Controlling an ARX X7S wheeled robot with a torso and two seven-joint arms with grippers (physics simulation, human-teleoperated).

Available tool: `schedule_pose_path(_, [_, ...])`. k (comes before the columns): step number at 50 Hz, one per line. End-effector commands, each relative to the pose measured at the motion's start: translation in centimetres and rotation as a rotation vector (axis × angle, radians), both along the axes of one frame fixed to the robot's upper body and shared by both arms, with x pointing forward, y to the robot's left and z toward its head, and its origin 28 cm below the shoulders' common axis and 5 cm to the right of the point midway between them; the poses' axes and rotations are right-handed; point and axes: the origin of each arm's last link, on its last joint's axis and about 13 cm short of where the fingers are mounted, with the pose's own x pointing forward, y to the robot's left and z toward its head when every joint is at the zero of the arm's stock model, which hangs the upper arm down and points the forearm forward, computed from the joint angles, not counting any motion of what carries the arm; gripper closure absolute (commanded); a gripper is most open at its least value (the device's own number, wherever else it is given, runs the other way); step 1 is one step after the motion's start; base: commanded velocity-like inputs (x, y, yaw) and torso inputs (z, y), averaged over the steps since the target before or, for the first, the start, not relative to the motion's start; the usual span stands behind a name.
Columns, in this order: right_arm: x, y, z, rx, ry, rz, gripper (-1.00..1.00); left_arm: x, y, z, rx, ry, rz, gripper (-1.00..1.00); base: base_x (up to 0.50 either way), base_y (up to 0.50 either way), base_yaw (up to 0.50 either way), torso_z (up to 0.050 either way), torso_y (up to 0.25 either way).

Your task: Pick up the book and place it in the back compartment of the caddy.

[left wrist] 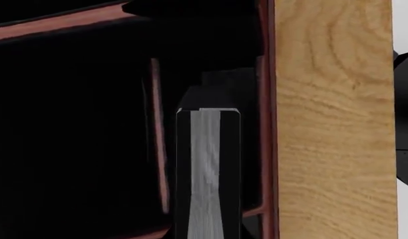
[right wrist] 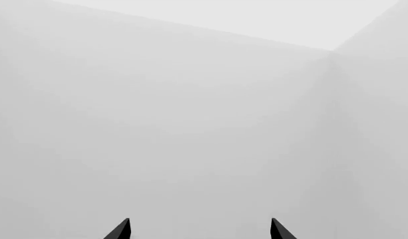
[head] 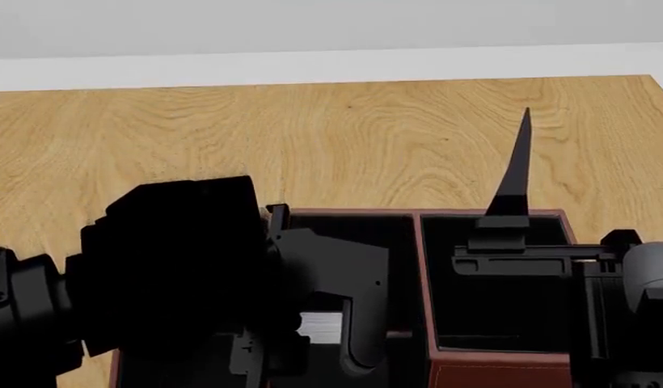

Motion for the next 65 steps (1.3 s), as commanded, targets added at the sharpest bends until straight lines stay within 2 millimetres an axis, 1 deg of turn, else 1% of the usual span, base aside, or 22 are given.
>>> schedule_pose_path(1, [0.1, 0.1, 0.0, 0.0, 0.001, 0.003, -1.0, 0.4, 0.4, -0.6, 0.001, -0.041, 0.022, 1.0, 0.0, 0.0, 0.0, 0.0, 0.0])
schedule_pose_path(9, [0.0, 0.0, 0.0, 0.004, 0.0, 0.004, -1.0, 0.7, 0.8, -1.4, -0.006, -0.049, 0.044, 1.0, 0.0, 0.0, 0.0, 0.0, 0.0])
schedule_pose_path(21, [0.0, 0.0, -0.1, 0.004, 0.002, 0.008, -1.0, 0.5, 0.8, -2.9, 0.0, -0.035, 0.038, 1.0, 0.0, 0.0, 0.0, 0.0, 0.0])
schedule_pose_path(37, [0.0, 0.0, 0.0, 0.008, 0.0, 0.013, -1.0, 0.5, 1.0, -4.4, -0.005, -0.035, 0.052, 1.0, 0.0, 0.0, 0.0, 0.0, 0.0])
schedule_pose_path(48, [0.1, -0.1, 0.0, 0.012, -0.001, 0.015, -1.0, 0.2, 0.9, -5.4, -0.01, -0.019, 0.042, 1.0, 0.0, 0.0, 0.0, 0.0, 0.0])
schedule_pose_path(59, [0.1, -0.1, 0.0, 0.013, -0.001, 0.016, -1.0, -0.1, 0.8, -6.9, -0.014, 0.004, 0.033, 1.0, 0.0, 0.0, 0.0, 0.0, 0.0])
schedule_pose_path(65, [0.2, -0.1, 0.0, 0.014, -0.002, 0.017, -1.0, -0.1, 0.7, -7.0, -0.033, 0.002, 0.034, 1.0, 0.0, 0.0, 0.0, 0.0, 0.0])
